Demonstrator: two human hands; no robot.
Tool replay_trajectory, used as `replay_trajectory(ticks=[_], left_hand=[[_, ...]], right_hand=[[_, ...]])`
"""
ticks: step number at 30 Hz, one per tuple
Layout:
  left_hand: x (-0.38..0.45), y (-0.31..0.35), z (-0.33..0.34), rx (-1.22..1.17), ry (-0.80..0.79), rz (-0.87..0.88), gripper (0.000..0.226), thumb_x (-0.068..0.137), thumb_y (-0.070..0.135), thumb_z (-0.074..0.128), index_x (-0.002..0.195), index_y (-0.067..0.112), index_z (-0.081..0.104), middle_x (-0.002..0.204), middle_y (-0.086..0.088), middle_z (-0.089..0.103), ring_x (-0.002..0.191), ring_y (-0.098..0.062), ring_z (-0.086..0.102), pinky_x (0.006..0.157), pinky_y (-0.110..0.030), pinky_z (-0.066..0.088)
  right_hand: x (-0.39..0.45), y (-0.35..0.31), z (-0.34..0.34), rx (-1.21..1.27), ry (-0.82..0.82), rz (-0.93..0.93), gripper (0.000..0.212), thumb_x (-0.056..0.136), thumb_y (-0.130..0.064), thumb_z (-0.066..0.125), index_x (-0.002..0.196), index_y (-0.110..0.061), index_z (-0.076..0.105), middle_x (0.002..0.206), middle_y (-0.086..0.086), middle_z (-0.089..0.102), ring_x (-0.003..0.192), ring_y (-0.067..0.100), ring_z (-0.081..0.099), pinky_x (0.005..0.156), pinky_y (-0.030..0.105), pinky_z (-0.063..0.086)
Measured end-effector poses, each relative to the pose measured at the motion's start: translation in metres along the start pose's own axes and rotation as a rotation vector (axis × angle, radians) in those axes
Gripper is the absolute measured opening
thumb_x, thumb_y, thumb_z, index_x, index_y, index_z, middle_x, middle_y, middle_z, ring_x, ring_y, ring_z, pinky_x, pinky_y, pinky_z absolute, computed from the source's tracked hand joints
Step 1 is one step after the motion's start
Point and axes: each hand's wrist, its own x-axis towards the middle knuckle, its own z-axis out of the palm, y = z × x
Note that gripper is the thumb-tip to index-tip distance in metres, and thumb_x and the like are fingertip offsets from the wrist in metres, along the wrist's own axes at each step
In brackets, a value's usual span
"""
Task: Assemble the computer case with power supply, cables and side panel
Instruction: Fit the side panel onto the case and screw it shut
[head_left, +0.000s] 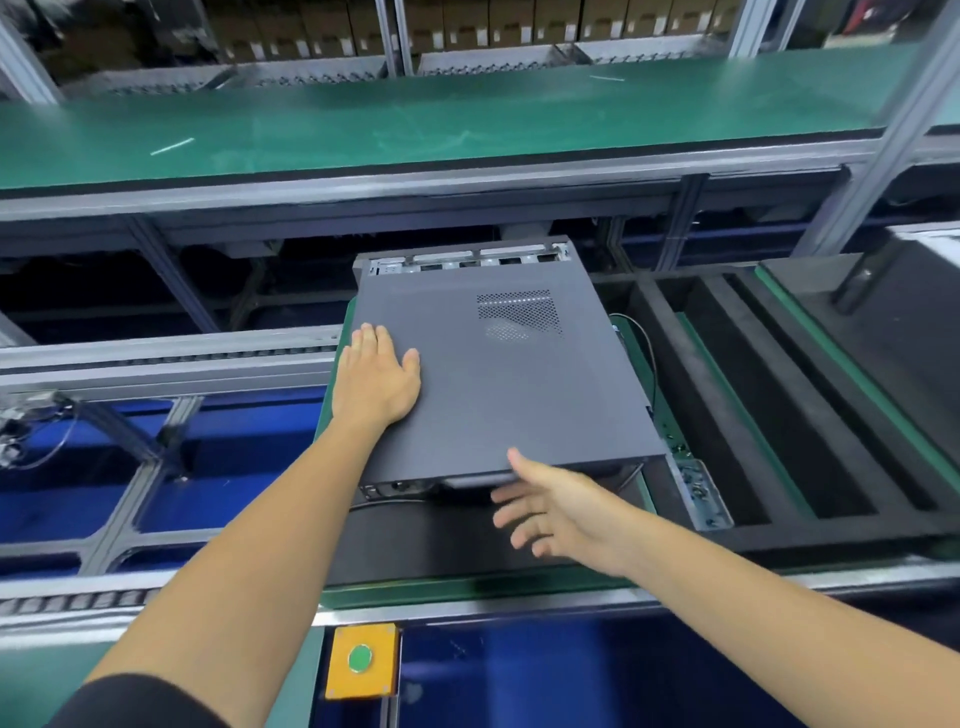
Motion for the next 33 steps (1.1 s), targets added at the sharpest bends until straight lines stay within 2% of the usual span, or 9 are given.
replay_trajectory(ticks=[4,9,11,14,17,22,28,33], left_hand=[[0.002,0.002,-0.002,0.026,0.017,0.007,0.056,0.100,0.036,0.031,0.134,-0.007,0.037,0.144,-0.025,0.035,0.135,-0.037,0.028,0.112,-0.045,0.024],[-0.002,0.002,-0.004,0.014,0.001,0.027,0.057,0.100,0.038,0.033,0.135,-0.007,0.036,0.145,-0.026,0.033,0.136,-0.037,0.026,0.112,-0.045,0.023],[-0.006,0.001,-0.002,0.023,-0.003,0.019,0.058,0.100,0.038,0.032,0.136,-0.008,0.035,0.145,-0.026,0.033,0.136,-0.037,0.026,0.113,-0.045,0.022],[-0.010,-0.001,0.001,0.019,-0.003,0.005,0.057,0.099,0.038,0.033,0.132,-0.008,0.038,0.142,-0.027,0.035,0.134,-0.037,0.027,0.111,-0.046,0.024],[-0.011,0.003,0.002,-0.010,0.000,-0.002,0.058,0.099,0.040,0.033,0.132,-0.008,0.038,0.142,-0.027,0.035,0.134,-0.038,0.027,0.111,-0.047,0.024],[-0.009,0.007,0.003,0.042,0.008,0.027,0.064,0.100,0.043,0.030,0.141,-0.005,0.031,0.147,-0.026,0.031,0.137,-0.037,0.024,0.113,-0.046,0.022],[-0.002,-0.001,0.000,0.035,-0.004,-0.005,0.066,0.100,0.043,0.028,0.146,-0.005,0.024,0.152,-0.025,0.023,0.143,-0.034,0.016,0.117,-0.045,0.017],[0.001,0.005,0.001,0.028,0.007,0.000,0.059,0.099,0.040,0.033,0.133,-0.008,0.038,0.141,-0.027,0.036,0.135,-0.038,0.028,0.112,-0.047,0.024]], right_hand=[[0.010,-0.002,0.005,0.333,0.076,-0.110,0.031,0.092,-0.041,0.065,0.107,-0.014,0.065,0.083,0.005,0.072,0.058,0.015,0.060,0.053,0.023,0.041],[0.016,0.004,0.019,0.604,0.118,-0.234,0.015,0.097,-0.020,0.063,0.101,-0.006,0.066,0.089,0.011,0.069,0.061,0.019,0.060,0.066,0.027,0.049],[0.016,0.010,0.018,0.620,0.121,-0.261,0.013,0.096,-0.016,0.064,0.097,-0.004,0.067,0.087,0.011,0.067,0.058,0.017,0.059,0.067,0.027,0.047],[0.014,0.015,0.013,0.602,0.148,-0.301,0.010,0.093,-0.014,0.067,0.093,-0.004,0.069,0.092,0.010,0.060,0.058,0.013,0.054,0.062,0.025,0.045],[0.013,0.013,0.008,0.591,0.185,-0.345,0.010,0.093,-0.012,0.066,0.090,-0.004,0.070,0.094,0.011,0.062,0.059,0.012,0.052,0.057,0.022,0.043],[0.017,0.013,0.006,0.613,0.133,-0.309,0.012,0.095,-0.015,0.065,0.094,-0.006,0.071,0.098,0.010,0.064,0.072,0.016,0.055,0.061,0.022,0.048],[0.025,0.005,0.016,0.673,0.117,-0.294,0.011,0.095,-0.013,0.064,0.093,-0.004,0.069,0.095,0.011,0.064,0.072,0.018,0.054,0.056,0.023,0.044],[0.028,0.007,0.018,0.700,0.167,-0.293,0.011,0.095,-0.013,0.064,0.092,-0.002,0.067,0.094,0.012,0.062,0.070,0.018,0.053,0.057,0.024,0.042]])
